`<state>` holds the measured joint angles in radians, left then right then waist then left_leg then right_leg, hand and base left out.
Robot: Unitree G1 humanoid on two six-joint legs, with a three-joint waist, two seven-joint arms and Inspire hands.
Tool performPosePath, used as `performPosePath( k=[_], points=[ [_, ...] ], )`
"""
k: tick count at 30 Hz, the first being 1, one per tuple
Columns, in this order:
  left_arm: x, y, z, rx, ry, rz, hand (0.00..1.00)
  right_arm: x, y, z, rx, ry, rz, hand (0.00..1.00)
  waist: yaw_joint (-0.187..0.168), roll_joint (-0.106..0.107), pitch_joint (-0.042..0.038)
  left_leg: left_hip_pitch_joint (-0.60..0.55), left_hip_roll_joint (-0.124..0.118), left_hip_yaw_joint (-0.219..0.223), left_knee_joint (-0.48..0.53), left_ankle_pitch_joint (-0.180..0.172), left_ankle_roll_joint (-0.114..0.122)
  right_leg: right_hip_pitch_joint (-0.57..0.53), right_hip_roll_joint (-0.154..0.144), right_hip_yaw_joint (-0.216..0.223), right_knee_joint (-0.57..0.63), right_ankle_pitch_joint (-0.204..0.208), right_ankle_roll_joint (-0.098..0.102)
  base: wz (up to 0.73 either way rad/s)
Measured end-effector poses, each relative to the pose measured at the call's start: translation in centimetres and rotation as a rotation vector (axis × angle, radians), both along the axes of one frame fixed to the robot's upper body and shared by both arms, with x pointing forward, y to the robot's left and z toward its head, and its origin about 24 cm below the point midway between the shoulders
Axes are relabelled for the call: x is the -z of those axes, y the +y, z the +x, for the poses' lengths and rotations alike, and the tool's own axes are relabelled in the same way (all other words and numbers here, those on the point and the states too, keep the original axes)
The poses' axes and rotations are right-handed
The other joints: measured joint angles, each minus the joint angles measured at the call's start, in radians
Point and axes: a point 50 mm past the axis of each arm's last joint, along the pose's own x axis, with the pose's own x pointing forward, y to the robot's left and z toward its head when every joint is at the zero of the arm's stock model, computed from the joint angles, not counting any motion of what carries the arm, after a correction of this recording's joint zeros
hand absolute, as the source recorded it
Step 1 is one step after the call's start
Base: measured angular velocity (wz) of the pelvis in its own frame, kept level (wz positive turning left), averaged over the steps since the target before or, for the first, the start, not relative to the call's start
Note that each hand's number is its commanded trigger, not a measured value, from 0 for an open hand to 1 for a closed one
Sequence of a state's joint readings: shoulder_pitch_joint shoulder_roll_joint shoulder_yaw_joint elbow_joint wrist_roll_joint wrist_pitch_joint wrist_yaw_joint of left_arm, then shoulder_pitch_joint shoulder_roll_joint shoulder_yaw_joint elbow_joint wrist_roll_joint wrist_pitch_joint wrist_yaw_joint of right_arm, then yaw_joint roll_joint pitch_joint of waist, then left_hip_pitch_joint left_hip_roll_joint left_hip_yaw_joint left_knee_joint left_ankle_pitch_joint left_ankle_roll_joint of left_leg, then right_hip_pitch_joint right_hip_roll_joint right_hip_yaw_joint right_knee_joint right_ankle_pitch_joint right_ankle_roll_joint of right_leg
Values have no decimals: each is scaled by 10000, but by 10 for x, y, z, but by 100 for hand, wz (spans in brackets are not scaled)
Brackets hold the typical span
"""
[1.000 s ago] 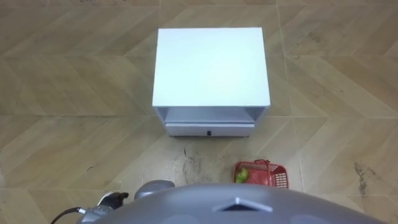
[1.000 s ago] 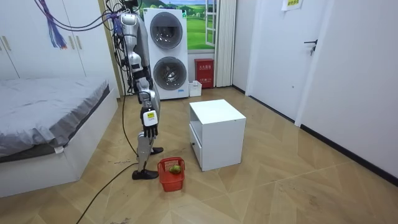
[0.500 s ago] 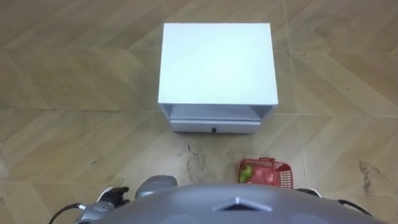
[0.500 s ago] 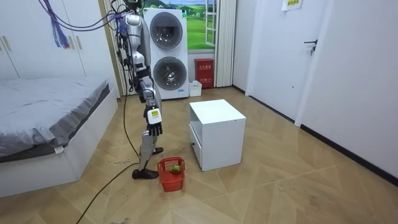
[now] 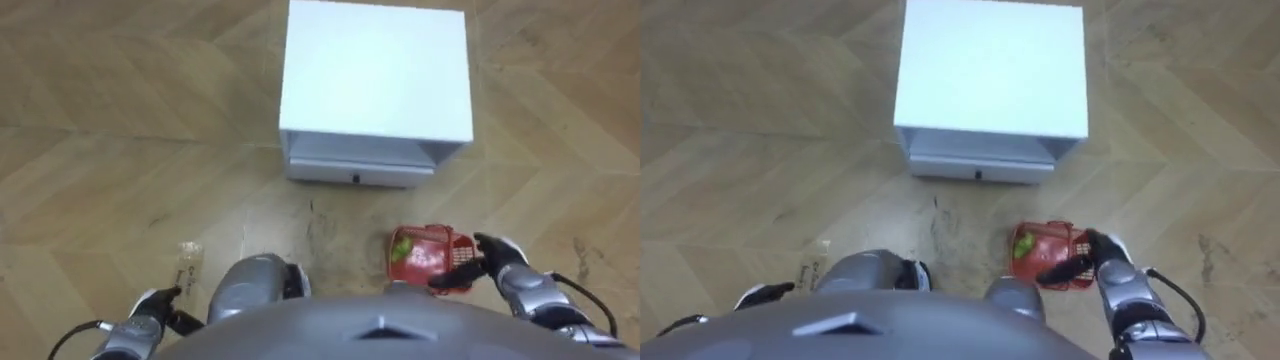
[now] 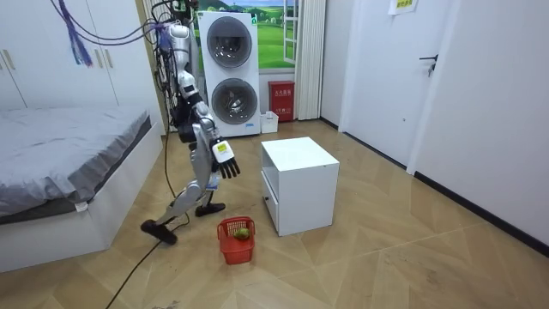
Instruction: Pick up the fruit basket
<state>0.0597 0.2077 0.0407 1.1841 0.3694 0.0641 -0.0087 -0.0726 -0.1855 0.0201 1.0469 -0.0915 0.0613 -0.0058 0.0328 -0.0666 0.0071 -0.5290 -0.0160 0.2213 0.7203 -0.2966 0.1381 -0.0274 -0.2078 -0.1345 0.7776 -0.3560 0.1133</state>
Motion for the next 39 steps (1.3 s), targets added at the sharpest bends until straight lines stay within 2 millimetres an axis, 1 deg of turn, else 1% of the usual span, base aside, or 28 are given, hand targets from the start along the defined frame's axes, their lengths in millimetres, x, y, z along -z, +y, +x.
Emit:
performPosePath(
  k=[1,3,4,5,6,7,8,10,12,13,15,16,17,18,19,20,21,22,23,24,25,29,30,35,36,37,38,39],
  points=[
    [-1,-1,9,72,-239,29,0,-3,1,7,-13,-236,-9,0,14,23,15,-409,39,-49,307,0,-1,-51,70,-15,-142,-537,-17,32],
    [-6,-1,33,-53,-1035,223,0,-14,10,34,-101,-1070,15,0,72,45,20,-1804,87,-225,1426,9,-18,-765,196,53,194,-2294,-257,29],
    [-7,-1,37,-132,-1178,228,0,-16,12,40,-121,-1231,13,0,115,35,26,-2094,140,-227,1669,2,-29,-1002,187,17,450,-2633,-327,5],
    [-7,-2,41,-262,-1344,225,0,-20,15,48,-106,-1525,17,0,257,36,34,-2590,205,-293,2147,-98,-164,-1471,146,-62,1030,-3163,-380,-10],
    [-8,-2,44,-374,-1441,213,0,-25,16,57,1,-1878,15,0,285,64,67,-3057,108,-479,2548,-118,-171,-1973,104,-74,1798,-3503,-401,-5],
    [-7,-2,44,-379,-1389,253,0,-27,16,60,70,-2039,8,0,268,59,86,-3263,-1,-607,2723,-167,-159,-2230,47,-93,2249,-3588,-425,12],
    [-7,-2,43,-404,-1298,304,0,-30,17,65,214,-2282,0,0,225,49,139,-3605,-112,-751,3097,-260,-155,-2741,-33,-72,3269,-3611,-420,23],
    [-7,2,38,-581,-1170,341,0,-33,17,68,428,-2575,-78,0,201,-25,179,-4118,-168,-757,3847,-472,-98,-3444,-210,55,4949,-3574,-430,28],
    [-7,6,34,-935,-1186,389,0,-40,16,74,820,-3177,-185,0,189,-53,194,-4760,-157,-560,5161,-949,31,-4296,-404,459,7258,-3437,-411,29],
    [-7,7,33,-1019,-1217,451,0,-43,17,77,885,-3367,-142,0,170,-65,207,-4885,-168,-509,5479,-1096,25,-4444,-447,572,7801,-3400,-411,36],
    [-7,11,29,-1328,-1304,805,0,-49,20,83,1200,-4097,-38,0,-208,-18,240,-5452,-168,-333,6745,-1665,-47,-4802,-759,602,9539,-3363,-396,60],
    [-8,12,29,-1300,-1341,896,0,-50,19,84,1251,-4176,-69,0,-303,-13,244,-5607,-193,-282,6987,-1756,-135,-4845,-835,597,9891,-3363,-397,84],
    [-8,11,30,-1288,-1453,1022,0,-51,18,85,1414,-4239,-170,0,-573,-71,265,-5893,-367,-174,7403,-1907,-585,-5048,-1090,602,10486,-3353,-420,73],
    [-7,9,28,-1362,-1521,1066,0,-52,14,86,1636,-4322,-252,0,-671,-102,329,-6104,-683,-395,8258,-2165,-1369,-5219,-1338,711,11030,-3349,-428,45],
    [-6,8,23,-1438,-1427,1044,0,-54,13,88,1749,-4388,-276,0,-594,-101,332,-6082,-843,-1004,8808,-2305,-1238,-5389,-1370,879,11391,-3345,-430,-32],
    [-3,7,14,-1588,-1248,1027,0,-60,10,94,2076,-4679,-244,0,-444,134,265,-6237,-1049,-1358,9477,-3105,-483,-5669,-1443,1067,12198,-3346,-414,-64],
    [-4,10,11,-1716,-1225,1206,0,-62,10,95,2404,-4857,-201,0,-442,39,258,-6491,-1088,-1201,9985,-3256,-237,-5731,-1629,1209,12982,-3356,-360,-39],
    [-5,14,11,-1698,-1239,1393,0,-61,10,93,2493,-4862,-199,0,-567,-92,212,-6566,-1073,-1056,10181,-3333,-159,-5557,-1831,1227,13296,-3137,-320,37],
    [-7,18,10,-1722,-1372,1704,0,-61,9,90,2598,-4876,-291,0,-822,-291,166,-6686,-981,-750,10486,-3393,-33,-4994,-2062,1280,13573,-2674,-296,59],
    [-7,17,13,-1732,-1621,1763,0,-65,5,93,2735,-5093,-430,0,-856,-381,173,-6844,-795,-531,10849,-3474,49,-4703,-2064,1416,13758,-2837,-213,38],
    [-7,14,15,-1817,-1771,1635,0,-71,3,97,2789,-5420,-506,0,-855,-346,226,-6962,-790,-543,11204,-3600,-99,-4731,-2078,1503,14113,-2858,-226,0],
    [-3,12,-2,-1963,-1389,1569,0,-72,6,98,2661,-5546,-604,0,-1104,-364,233,-7003,-811,-461,11465,-3680,-221,-4640,-2089,1606,14508,-2907,-273,6],
    [-2,11,-7,-1965,-1231,1543,0,-76,6,100,2678,-5773,-685,0,-1180,-372,240,-7013,-824,-395,11485,-3702,-272,-4634,-2087,1696,14581,-2995,-400,10],
    [0,12,-29,-2171,-748,1576,0,-87,8,104,2483,-6402,-1109,0,-1302,-550,243,-7190,-906,-312,11977,-3752,-574,-4545,-2021,2174,15190,-3387,-555,-6],
    [1,10,-33,-2095,-620,1541,0,-88,10,106,2279,-6502,-1211,0,-1416,-554,284,-7306,-926,-365,12220,-3743,-594,-4431,-1965,2204,15429,-3506,-604,-12],
    [3,5,-33,-2070,-601,1394,0,-90,8,106,2213,-6556,-1308,0,-1379,-399,282,-7379,-902,-473,12263,-3696,-689,-4477,-1818,2204,15435,-3493,-589,-10],
    [4,1,-34,-1932,-571,1271,0,-88,10,104,2161,-6498,-1367,0,-1426,-434,304,-7405,-916,-549,12227,-3569,-933,-4511,-1758,2242,15439,-3511,-614,-17],
    [4,0,-34,-1739,-540,1201,0,-85,11,100,2118,-6406,-1423,0,-1443,-491,296,-7375,-945,-639,12183,-3523,-1022,-4519,-1696,2268,15438,-3511,-615,-12]
  ],
)
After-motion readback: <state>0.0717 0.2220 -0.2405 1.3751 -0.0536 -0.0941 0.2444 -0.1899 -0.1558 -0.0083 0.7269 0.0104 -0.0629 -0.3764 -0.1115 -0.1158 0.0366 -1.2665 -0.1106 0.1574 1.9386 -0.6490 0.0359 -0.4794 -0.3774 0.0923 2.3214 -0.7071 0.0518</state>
